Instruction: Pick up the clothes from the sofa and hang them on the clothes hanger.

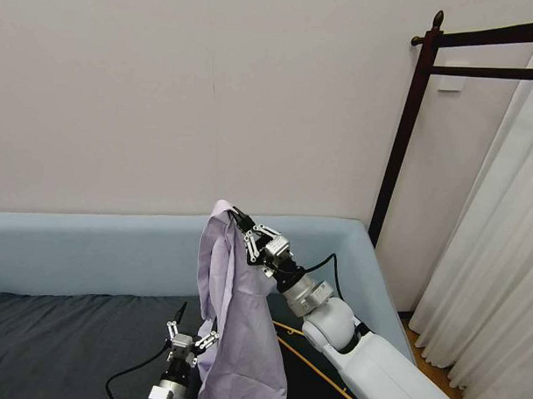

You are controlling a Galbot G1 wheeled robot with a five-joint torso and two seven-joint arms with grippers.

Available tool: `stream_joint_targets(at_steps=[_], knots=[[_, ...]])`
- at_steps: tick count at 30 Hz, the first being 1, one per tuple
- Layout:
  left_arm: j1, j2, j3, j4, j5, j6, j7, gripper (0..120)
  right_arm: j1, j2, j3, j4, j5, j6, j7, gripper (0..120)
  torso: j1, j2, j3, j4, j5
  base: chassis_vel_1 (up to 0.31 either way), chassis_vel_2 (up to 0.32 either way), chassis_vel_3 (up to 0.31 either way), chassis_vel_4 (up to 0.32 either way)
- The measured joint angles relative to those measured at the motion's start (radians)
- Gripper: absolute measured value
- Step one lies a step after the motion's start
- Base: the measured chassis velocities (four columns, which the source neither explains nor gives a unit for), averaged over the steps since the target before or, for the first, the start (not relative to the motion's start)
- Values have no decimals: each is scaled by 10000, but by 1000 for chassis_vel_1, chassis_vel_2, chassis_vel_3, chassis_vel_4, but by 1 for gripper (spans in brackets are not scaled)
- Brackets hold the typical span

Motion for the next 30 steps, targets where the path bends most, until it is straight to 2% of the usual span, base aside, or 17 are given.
stream_joint_targets(at_steps=[2, 6, 7, 11, 12, 15, 16, 18, 20, 22, 23, 24, 26, 27, 30], knots=[[-18, -11, 0, 19, 0, -15, -21, 77, 0, 4, 0, -8, -1, 0, 1, 0, 0, 1, 0, -1, 0, 0, 0, 0, 0], [-32, 47, -26, 99, -14, -60, -89, 56, -14, 35, 10, -32, 0, -1, 5, 0, 0, 0, 0, 0, 0, 0, 0, 0, 0], [-32, 47, -26, 99, -14, -60, -89, 56, -14, 35, 10, -32, 0, -1, 5, 0, 0, 0, 0, 0, 0, 0, 0, 0, 0], [-84, 119, -30, 139, -37, -123, -215, 38, -25, 94, 38, -32, 132, -10, 30, 0, 0, 0, 0, 1, 0, 0, 0, 0, 0], [-84, 119, -30, 139, -37, -123, -215, 38, -25, 94, 38, -32, 132, -10, 30, 0, 0, 0, 0, 1, 0, 0, 0, 0, 0], [10, 238, -44, -33, -179, -153, -227, 23, 13, 99, 116, -111, 211, -33, 96, 0, 0, 0, 0, 1, -1, 0, 0, 0, 0], [10, 238, -44, -33, -179, -153, -227, 23, 13, 99, 116, -111, 211, -33, 96, 0, 0, 0, 0, 1, -1, 0, 0, 0, 0], [73, 426, -75, -213, -450, -235, -221, 11, 61, 78, 202, -204, 284, -44, 161, 0, 0, 0, 0, 1, -1, 0, 0, 0, 0], [87, 489, -85, -311, -542, -252, -221, 8, 70, 64, 215, -213, 307, -47, 169, 0, 0, 0, 0, 0, -1, 0, 0, 0, 0], [197, 789, -99, -941, -954, -228, -216, 0, 104, 2, 262, -256, 351, -53, 184, 0, 0, 0, 0, 0, -3, 0, 0, 0, 0], [197, 789, -99, -941, -954, -228, -216, 0, 104, 2, 262, -256, 351, -53, 184, 0, 0, 0, 0, 0, -3, 0, 0, 0, 0], [258, 985, -121, -1353, -1175, -131, -210, 0, 129, -49, 290, -295, 374, -54, 185, 0, 0, 0, 0, 1, -4, 0, 0, 0, 0], [367, 1796, -309, -2727, -2150, 434, -238, 0, 222, -215, 410, -438, 468, -54, 187, 0, 0, 0, 0, 2, -3, 0, 0, 0, 0], [367, 1796, -309, -2727, -2150, 434, -238, 0, 222, -215, 410, -438, 468, -54, 187, 0, 0, 0, 0, 2, -3, 0, 0, 0, 0], [264, 3529, -685, -4810, -4157, 1530, -544, 0, 453, -375, 618, -589, 543, -55, 174, 0, 0, 0, -1, 0, -1, 0, 0, 0, 0]])
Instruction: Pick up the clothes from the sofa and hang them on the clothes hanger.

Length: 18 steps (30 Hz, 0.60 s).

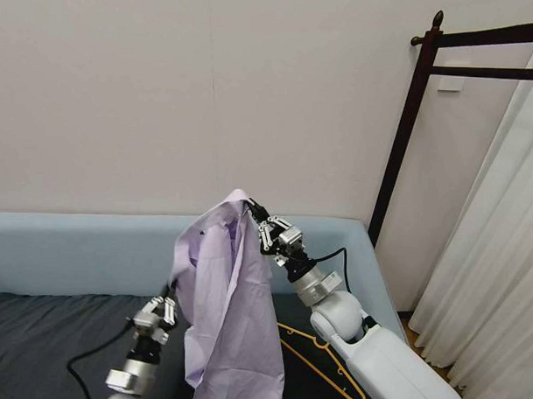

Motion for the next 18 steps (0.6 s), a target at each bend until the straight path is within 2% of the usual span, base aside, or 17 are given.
stream_joint_targets(at_steps=[1, 2, 3, 4, 5, 7, 8, 9, 12, 18], knots=[[-123, 864, -122, -588, -773, 329, -123, 0, 149, -35, 76, -31, 36, 0, -14, 0, 0, 0, 0, 1, 3, 0, 0, 0, 0], [-123, 864, -122, -588, -773, 329, -123, 0, 149, -35, 76, -31, 36, 0, -14, 0, 0, 0, 0, 1, 3, 0, 0, 0, 0], [-213, 1414, -188, -897, -1221, 538, -217, 0, 249, -47, 113, -40, 77, -1, -25, 0, 0, 0, -1, 2, 3, 0, 0, 0, 0], [-256, 1668, -221, -1021, -1422, 633, -265, 0, 307, -52, 132, -41, 105, -7, -29, 0, 0, 0, 0, 1, 5, 0, 0, 0, 0], [-463, 2576, -343, -1381, -2207, 987, -471, 0, 562, -63, 206, -41, 235, -61, -28, 0, 0, 0, 0, 2, 0, 0, 0, 0, 0], [-801, 3429, -441, -1653, -2983, 1380, -885, 0, 895, -72, 275, -38, 366, -120, -28, 0, 0, 0, 0, 3, 0, 0, 0, 0, 0], [-801, 3429, -441, -1653, -2983, 1380, -885, 0, 895, -72, 275, -38, 366, -120, -28, 0, 0, 0, 0, 3, 0, 0, 0, 0, 0], [-1057, 3878, -480, -1780, -3331, 1707, -1237, 0, 1183, -96, 326, -10, 476, -166, -28, 0, 0, 0, 0, 2, 0, 0, 0, 0, 0], [-1390, 4538, -557, -2041, -3546, 2530, -2284, 0, 1669, -223, 362, 202, 770, -327, -27, 0, 1, 0, 0, 0, 0, 0, 0, 0, 0], [-1214, 4773, -579, -2235, -3502, 2973, -2817, 0, 1864, -455, 346, 468, 970, -467, -34, 0, 0, 0, 0, 2, -2, 0, 0, 0, 0]])
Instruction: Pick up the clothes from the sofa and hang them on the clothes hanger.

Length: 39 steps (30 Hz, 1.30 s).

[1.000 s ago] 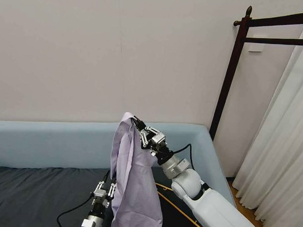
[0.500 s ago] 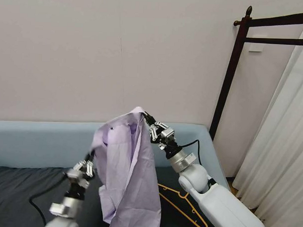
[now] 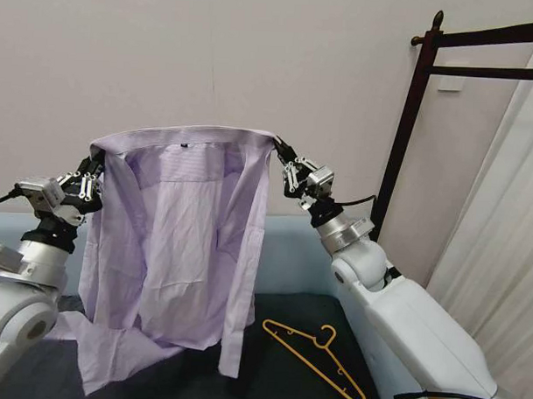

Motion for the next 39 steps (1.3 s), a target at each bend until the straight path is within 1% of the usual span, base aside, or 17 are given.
stream_joint_targets(at_steps=[10, 14, 17, 18, 19, 20, 21, 22, 23, 24, 26, 35, 38, 39], knots=[[362, -256, 120, -196, 909, 136, -204, 0, -408, -352, 210, 106, -282, 136, -238, 0, 0, 0, 0, -2, 2, 0, 0, 0, 0], [435, -256, 70, -383, 979, 106, -276, 0, -398, -428, 414, 83, -390, 188, -302, 0, 0, 0, 0, -2, 4, 0, 0, 0, 0], [736, -291, 123, -468, 1154, 18, -286, 0, -369, -462, 632, 21, -425, 217, -337, 0, 0, 0, -1, 0, 9, 0, 0, 0, 0], [911, -378, 295, -406, 1451, -42, -242, 0, -461, -581, 762, 41, -432, 236, -343, 0, 0, 0, 0, 7, 0, 0, 0, 0, 0], [922, -483, 370, -324, 1615, -104, -192, 0, -565, -682, 843, 84, -444, 245, -347, 0, 0, -1, 1, 6, -4, 0, 0, 0, 0], [871, -653, 386, -247, 1739, -201, -146, 0, -720, -813, 963, 165, -492, 255, -378, 0, 0, -1, 2, -1, -2, 0, 0, 0, 0], [871, -653, 386, -247, 1739, -201, -146, 0, -720, -813, 963, 165, -492, 255, -378, 0, 0, -1, 2, -1, -2, 0, 0, 0, 0], [865, -695, 377, -245, 1739, -226, -148, 0, -774, -871, 1019, 202, -509, 264, -402, 0, 0, 0, 1, -6, 8, 0, 0, 0, 0], [923, -703, 373, -256, 1746, -246, -150, 0, -823, -955, 1080, 246, -514, 282, -432, 0, 0, 0, 1, -9, 8, 0, 0, 0, 0], [954, -699, 381, -255, 1789, -260, -143, 0, -843, -997, 1110, 270, -514, 288, -441, 0, 0, 0, 1, -5, 2, 0, 0, 0, 0], [939, -689, 401, -289, 1822, -284, -126, 0, -861, -1061, 1150, 326, -507, 292, -442, 0, 0, 0, 1, 1, 4, 0, 0, 0, 0], [844, -580, 400, -321, 1817, -336, -188, 0, -930, -1090, 1128, 395, -455, 364, -486, 0, 0, 0, 1, -1, 3, 0, 0, 0, 0], [909, -493, 438, -344, 1727, -343, -220, 0, -1023, -1112, 1072, 398, -203, 505, -1146, 0, -1, -1, 1, 1, 1, 0, 0, 0, 0], [909, -493, 438, -344, 1727, -343, -220, 0, -1023, -1112, 1072, 398, -203, 505, -1146, 0, -1, -1, 1, 1, 1, 0, 0, 0, 0]])
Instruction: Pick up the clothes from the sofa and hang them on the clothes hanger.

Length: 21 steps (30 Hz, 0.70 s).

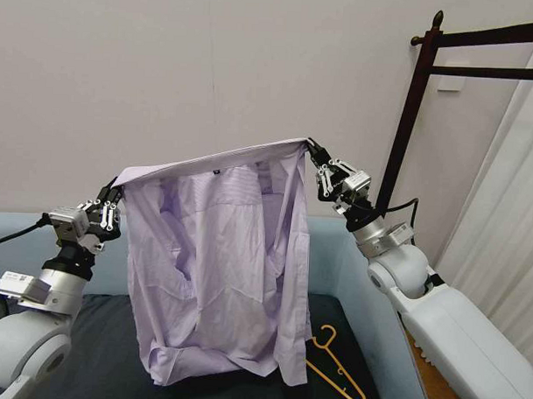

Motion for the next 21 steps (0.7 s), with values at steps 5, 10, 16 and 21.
stream_joint_targets(at_steps=[5, 10, 16, 21], knots=[[-480, 670, -21, -187, -226, 297, -648, 0, 165, -171, -41, 38, 450, 41, -800, 0, 1, 0, 0, -4, 1, 0, 0, 0, 0], [-663, 963, -263, -1251, -917, 1108, -1606, 0, 194, -194, -213, 886, 2001, -499, -760, 0, 1, 0, -1, -2, 4, 0, 0, 0, 0], [-331, -66, -334, -2679, -1564, 1993, -2151, 0, -211, -39, -832, 2262, 4201, -1293, 126, 0, 0, 1, -3, -2, 1, 0, 0, 0, 0], [21, -655, -334, -2918, -2201, 1851, -2062, 0, -222, 147, -1088, 2507, 4995, -1404, 503, 0, 0, 1, -2, -1, 1, 0, 0, 0, 0]])
